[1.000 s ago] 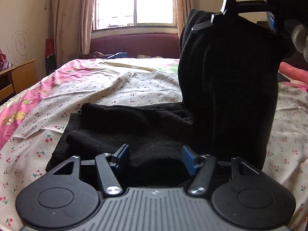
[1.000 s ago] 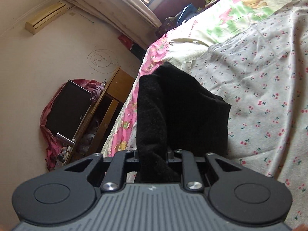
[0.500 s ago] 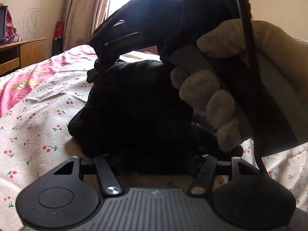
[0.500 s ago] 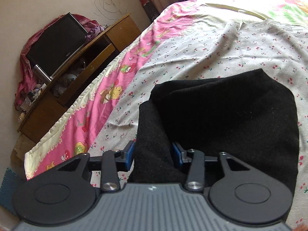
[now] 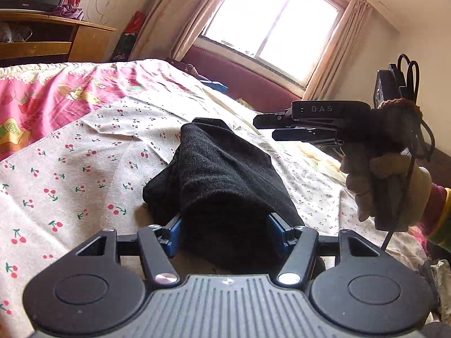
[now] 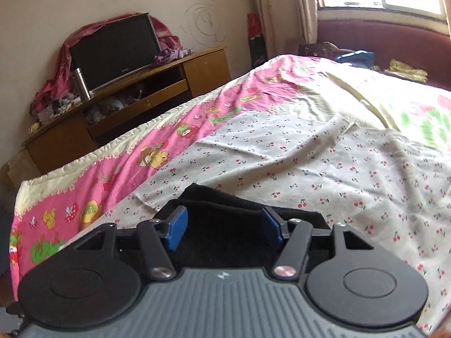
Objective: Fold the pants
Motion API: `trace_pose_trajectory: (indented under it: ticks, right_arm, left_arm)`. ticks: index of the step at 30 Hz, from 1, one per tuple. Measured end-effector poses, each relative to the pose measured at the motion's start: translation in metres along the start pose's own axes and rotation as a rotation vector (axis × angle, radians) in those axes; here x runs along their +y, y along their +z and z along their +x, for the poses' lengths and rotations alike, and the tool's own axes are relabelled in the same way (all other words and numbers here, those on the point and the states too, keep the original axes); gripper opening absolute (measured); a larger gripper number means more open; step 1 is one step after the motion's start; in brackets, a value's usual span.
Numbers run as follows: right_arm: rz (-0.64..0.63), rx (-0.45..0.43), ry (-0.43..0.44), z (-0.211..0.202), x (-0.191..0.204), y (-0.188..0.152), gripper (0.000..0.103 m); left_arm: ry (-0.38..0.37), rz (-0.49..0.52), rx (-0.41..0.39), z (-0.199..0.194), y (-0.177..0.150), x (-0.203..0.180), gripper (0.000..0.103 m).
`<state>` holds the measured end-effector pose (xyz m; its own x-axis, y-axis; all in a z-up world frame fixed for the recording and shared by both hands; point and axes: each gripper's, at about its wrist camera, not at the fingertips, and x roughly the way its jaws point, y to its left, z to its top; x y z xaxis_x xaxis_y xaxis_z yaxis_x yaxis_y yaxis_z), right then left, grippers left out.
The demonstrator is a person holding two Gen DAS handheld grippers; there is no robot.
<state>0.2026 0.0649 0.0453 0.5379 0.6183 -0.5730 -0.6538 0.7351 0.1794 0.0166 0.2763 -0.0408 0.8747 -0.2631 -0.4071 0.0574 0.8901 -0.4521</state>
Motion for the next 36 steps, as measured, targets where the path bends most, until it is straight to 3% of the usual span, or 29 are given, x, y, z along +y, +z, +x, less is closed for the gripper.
trace_pose_trajectory:
  ticks: [4, 7, 8, 9, 10, 13, 17, 25, 27, 30, 33, 36]
  right_arm:
    - [-0.250, 0.133, 0.155, 0.044, 0.020, 0.019, 0.058]
    - [-0.306, 0.215, 0.215, 0.075, 0.023, 0.029, 0.056]
    - [-0.319, 0.239, 0.221, 0.085, 0.025, 0.032, 0.048]
    - [-0.340, 0.262, 0.218, 0.092, 0.026, 0.032, 0.019]
    - [-0.367, 0.300, 0.198, 0.099, 0.029, 0.031, 0.004]
    - [-0.404, 0.314, 0.201, 0.092, 0.028, 0.024, 0.003]
    - [-0.335, 0.263, 0.199, 0.072, 0.011, 0.030, 0.003]
    - [-0.240, 0.178, 0.085, 0.050, -0.011, 0.046, 0.001]
    - [-0.206, 0.145, 0.070, 0.047, -0.015, 0.052, 0.000]
    - [-0.191, 0.124, -0.029, 0.067, -0.018, 0.050, 0.000]
    - [-0.137, 0.117, -0.004, 0.073, -0.017, 0.043, 0.002]
    - [-0.232, 0.088, 0.132, 0.062, 0.007, 0.028, 0.004]
  left_arm:
    - [0.035, 0.028, 0.005, 0.010, -0.001, -0.007, 0.073]
    - [0.048, 0.037, 0.007, 0.014, -0.002, -0.007, 0.074]
    - [0.053, 0.038, 0.006, 0.014, -0.003, -0.007, 0.075]
    - [0.065, 0.042, 0.006, 0.018, 0.001, -0.005, 0.076]
    - [0.073, 0.046, 0.006, 0.019, 0.001, -0.004, 0.076]
    - [0.074, 0.067, 0.005, 0.022, 0.003, -0.004, 0.078]
    - [0.064, 0.138, -0.019, 0.021, 0.006, -0.013, 0.076]
    - [0.031, 0.105, -0.076, 0.023, 0.020, -0.010, 0.068]
    - [0.028, 0.079, -0.055, 0.029, 0.019, -0.004, 0.069]
    - [0.074, 0.074, 0.001, 0.044, 0.010, 0.008, 0.067]
    - [0.058, 0.074, 0.010, 0.036, 0.007, 0.008, 0.068]
    - [0.061, 0.051, 0.019, 0.036, 0.006, 0.010, 0.068]
